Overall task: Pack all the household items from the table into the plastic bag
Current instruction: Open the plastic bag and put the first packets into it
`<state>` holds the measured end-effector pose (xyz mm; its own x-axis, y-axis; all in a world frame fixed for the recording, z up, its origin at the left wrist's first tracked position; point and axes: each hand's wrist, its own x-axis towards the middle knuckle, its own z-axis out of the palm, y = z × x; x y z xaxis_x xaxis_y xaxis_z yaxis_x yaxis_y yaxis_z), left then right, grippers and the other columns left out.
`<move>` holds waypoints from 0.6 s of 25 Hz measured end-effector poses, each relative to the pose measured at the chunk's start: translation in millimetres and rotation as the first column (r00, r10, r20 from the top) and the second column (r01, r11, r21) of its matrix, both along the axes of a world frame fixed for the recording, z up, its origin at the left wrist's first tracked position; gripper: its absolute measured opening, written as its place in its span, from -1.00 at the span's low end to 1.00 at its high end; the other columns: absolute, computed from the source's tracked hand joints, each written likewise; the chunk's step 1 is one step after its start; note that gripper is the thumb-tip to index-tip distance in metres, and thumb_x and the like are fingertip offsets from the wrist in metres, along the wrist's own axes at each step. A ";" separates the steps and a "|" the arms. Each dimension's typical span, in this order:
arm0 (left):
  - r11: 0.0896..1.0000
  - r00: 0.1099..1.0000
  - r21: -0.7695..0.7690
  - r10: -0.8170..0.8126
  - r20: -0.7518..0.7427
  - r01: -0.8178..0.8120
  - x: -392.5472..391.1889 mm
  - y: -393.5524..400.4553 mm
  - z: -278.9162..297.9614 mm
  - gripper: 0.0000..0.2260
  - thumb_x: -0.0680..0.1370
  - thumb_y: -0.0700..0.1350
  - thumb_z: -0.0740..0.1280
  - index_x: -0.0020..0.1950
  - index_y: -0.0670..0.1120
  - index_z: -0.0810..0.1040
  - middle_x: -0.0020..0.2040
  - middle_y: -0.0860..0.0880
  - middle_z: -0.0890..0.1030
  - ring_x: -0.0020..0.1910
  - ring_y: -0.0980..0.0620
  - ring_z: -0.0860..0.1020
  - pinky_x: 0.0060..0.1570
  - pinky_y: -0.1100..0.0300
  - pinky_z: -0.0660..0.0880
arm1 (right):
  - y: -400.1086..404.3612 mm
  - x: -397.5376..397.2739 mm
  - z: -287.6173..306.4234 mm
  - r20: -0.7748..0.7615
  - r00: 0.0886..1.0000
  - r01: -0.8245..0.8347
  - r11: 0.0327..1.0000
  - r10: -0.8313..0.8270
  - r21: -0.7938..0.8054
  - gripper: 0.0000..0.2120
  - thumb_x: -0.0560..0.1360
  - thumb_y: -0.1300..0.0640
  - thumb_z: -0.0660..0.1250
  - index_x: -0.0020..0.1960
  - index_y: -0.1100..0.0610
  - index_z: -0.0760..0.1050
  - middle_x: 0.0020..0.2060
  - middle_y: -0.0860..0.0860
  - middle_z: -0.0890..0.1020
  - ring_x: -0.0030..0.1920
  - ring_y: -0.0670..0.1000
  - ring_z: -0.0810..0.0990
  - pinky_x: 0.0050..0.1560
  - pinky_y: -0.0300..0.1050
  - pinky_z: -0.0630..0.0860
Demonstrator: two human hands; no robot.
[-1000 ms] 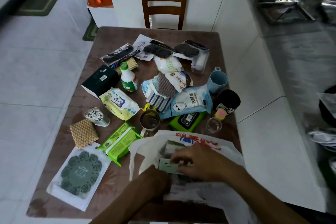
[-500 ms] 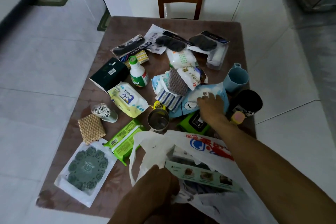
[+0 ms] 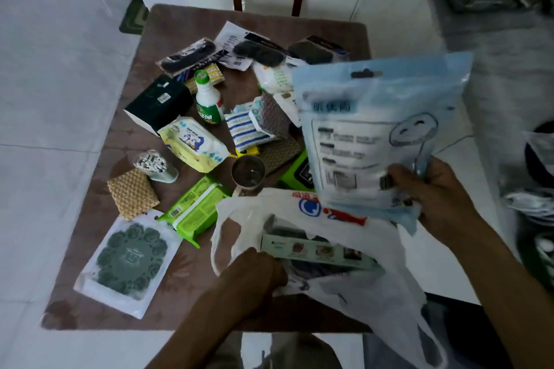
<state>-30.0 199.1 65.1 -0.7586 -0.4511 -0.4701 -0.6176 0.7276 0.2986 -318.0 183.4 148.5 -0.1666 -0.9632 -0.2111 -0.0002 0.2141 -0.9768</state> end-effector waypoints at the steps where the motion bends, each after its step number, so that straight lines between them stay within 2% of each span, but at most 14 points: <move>1: 0.999 0.999 0.002 -0.044 0.010 0.044 0.9 2.1 -2.2 -0.88 0.48 -0.17 0.26 -0.06 -0.08 0.58 -0.02 -0.16 0.62 0.00 -0.22 0.57 -0.12 0.14 0.25 | 20.3 4.7 0.1 0.004 0.998 -0.059 0.997 0.059 0.053 -0.84 0.41 0.14 0.37 -0.16 -0.05 0.71 -0.23 -0.04 0.74 -0.21 -0.10 0.70 -0.22 -0.27 0.60; 3: 0.997 0.997 0.012 -0.074 0.007 0.074 1.9 7.1 -7.9 -0.86 0.50 -0.19 0.24 -0.04 -0.10 0.58 0.00 -0.16 0.62 0.04 -0.21 0.57 -0.07 0.11 0.34 | 42.0 18.5 -17.5 -0.115 0.955 -0.245 0.947 0.272 0.207 -0.85 0.46 0.18 0.38 -0.12 0.02 0.71 -0.20 0.03 0.73 -0.19 -0.07 0.68 -0.17 -0.19 0.60; 4: 0.996 0.997 0.026 -0.082 0.009 0.082 2.0 8.0 -9.6 -0.85 0.51 -0.19 0.24 0.00 -0.11 0.58 0.02 -0.17 0.61 0.07 -0.20 0.57 -0.06 0.10 0.36 | 44.5 25.7 -31.0 -0.233 0.869 -0.370 0.887 0.436 0.276 -0.86 0.51 0.21 0.37 0.00 0.07 0.69 -0.09 0.07 0.72 -0.08 -0.04 0.67 -0.05 -0.13 0.60; 5: 0.995 0.995 0.029 -0.101 0.018 0.100 1.8 8.4 -9.6 -0.84 0.51 -0.19 0.25 0.02 -0.12 0.58 0.04 -0.17 0.61 0.08 -0.20 0.56 -0.07 0.10 0.36 | 45.2 30.4 -48.5 -0.369 0.715 -0.472 0.800 0.593 0.370 -0.82 0.56 0.22 0.34 0.13 0.14 0.64 0.03 0.10 0.69 0.04 0.01 0.64 0.07 -0.07 0.57; 6: 0.993 0.993 0.025 -0.113 0.024 0.113 1.1 8.3 -8.2 -0.84 0.50 -0.20 0.27 0.04 -0.13 0.58 0.05 -0.18 0.61 0.08 -0.21 0.56 -0.10 0.10 0.34 | 44.6 34.0 -67.4 -0.473 0.514 -0.527 0.699 0.715 0.484 -0.77 0.59 0.21 0.30 0.23 0.16 0.58 0.12 0.11 0.65 0.11 0.06 0.61 0.14 -0.04 0.52; 7: 0.994 0.994 0.017 -0.110 0.023 0.109 0.6 8.0 -5.6 -0.83 0.50 -0.20 0.29 0.06 -0.12 0.58 0.07 -0.18 0.61 0.08 -0.21 0.57 -0.11 0.10 0.33 | 43.8 37.2 -84.6 -0.518 0.315 -0.526 0.601 0.795 0.602 -0.72 0.60 0.21 0.26 0.29 0.12 0.53 0.17 0.11 0.62 0.14 0.10 0.58 0.16 -0.03 0.49; 8: 0.995 0.995 0.009 -0.095 0.014 0.095 0.5 8.3 -2.4 -0.81 0.50 -0.19 0.30 0.09 -0.11 0.59 0.09 -0.17 0.61 0.09 -0.20 0.57 -0.10 0.09 0.36 | 41.8 40.3 -96.7 -0.517 0.166 -0.487 0.525 0.840 0.698 -0.66 0.59 0.22 0.24 0.35 0.08 0.49 0.20 0.11 0.59 0.16 0.12 0.57 0.16 -0.04 0.48; 9: 0.997 0.997 0.000 -0.077 0.000 0.077 0.2 8.3 0.9 -0.80 0.50 -0.19 0.31 0.11 -0.10 0.59 0.11 -0.16 0.61 0.11 -0.19 0.57 -0.06 0.08 0.42 | 39.8 42.0 -106.3 -0.498 0.088 -0.459 0.479 0.862 0.748 -0.61 0.58 0.23 0.23 0.39 0.06 0.45 0.24 0.11 0.57 0.19 0.13 0.55 0.17 -0.07 0.46; 10: 0.998 0.998 -0.006 -0.061 -0.011 0.061 0.3 8.3 4.6 -0.79 0.50 -0.19 0.32 0.12 -0.08 0.60 0.12 -0.15 0.61 0.12 -0.18 0.57 0.00 0.05 0.45 | 34.8 43.7 -114.9 -0.480 0.073 -0.461 0.457 0.874 0.761 -0.58 0.57 0.24 0.24 0.41 0.06 0.42 0.29 0.11 0.54 0.23 0.13 0.53 0.20 -0.09 0.42; 11: 0.999 0.999 -0.011 -0.051 -0.012 0.051 0.7 8.4 7.6 -0.78 0.50 -0.19 0.31 0.13 -0.07 0.60 0.14 -0.14 0.61 0.14 -0.17 0.56 0.04 0.04 0.45 | 28.7 45.0 -119.8 -0.483 0.061 -0.468 0.452 0.874 0.759 -0.56 0.56 0.24 0.26 0.43 0.08 0.41 0.33 0.10 0.51 0.27 0.12 0.50 0.22 -0.12 0.38; 12: 0.999 0.999 -0.017 -0.049 0.000 0.049 0.8 8.3 9.3 -0.77 0.50 -0.20 0.30 0.13 -0.07 0.59 0.14 -0.14 0.61 0.15 -0.16 0.56 0.06 0.03 0.44 | 21.4 45.3 -123.4 -0.515 0.063 -0.440 0.487 0.855 0.755 -0.56 0.55 0.24 0.27 0.43 0.12 0.40 0.35 0.11 0.49 0.29 0.11 0.49 0.24 -0.14 0.36; 13: 0.998 0.998 -0.028 -0.055 0.014 0.055 0.5 7.8 9.9 -0.77 0.50 -0.22 0.29 0.13 -0.08 0.59 0.14 -0.13 0.60 0.15 -0.16 0.55 0.06 0.03 0.43 | 13.3 45.3 -123.8 -0.590 0.067 -0.379 0.568 0.805 0.731 -0.56 0.55 0.24 0.29 0.42 0.16 0.41 0.34 0.14 0.50 0.27 0.10 0.51 0.23 -0.16 0.35; 14: 0.997 0.998 -0.047 -0.058 0.023 0.059 -0.6 6.6 10.9 -0.77 0.49 -0.23 0.28 0.12 -0.09 0.59 0.12 -0.14 0.60 0.14 -0.16 0.55 0.04 0.04 0.42 | 6.5 46.8 -123.1 -0.720 0.048 -0.304 0.696 0.693 0.650 -0.57 0.51 0.25 0.34 0.37 0.22 0.45 0.26 0.17 0.57 0.20 0.08 0.57 0.17 -0.18 0.39; 15: 0.997 0.998 -0.061 -0.054 0.030 0.056 -1.1 5.2 11.5 -0.77 0.49 -0.23 0.27 0.11 -0.10 0.58 0.11 -0.14 0.60 0.13 -0.16 0.55 0.03 0.05 0.42 | 4.6 49.6 -119.7 -0.822 0.010 -0.266 0.794 0.569 0.546 -0.58 0.43 0.25 0.42 0.28 0.26 0.51 0.12 0.20 0.65 0.06 0.08 0.65 0.06 -0.16 0.48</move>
<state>-31.1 204.3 76.5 -0.7698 -0.4378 -0.4645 -0.5837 0.7774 0.2346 -268.4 188.0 28.9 0.0510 -0.9048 -0.4228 -0.9985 -0.0383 -0.0387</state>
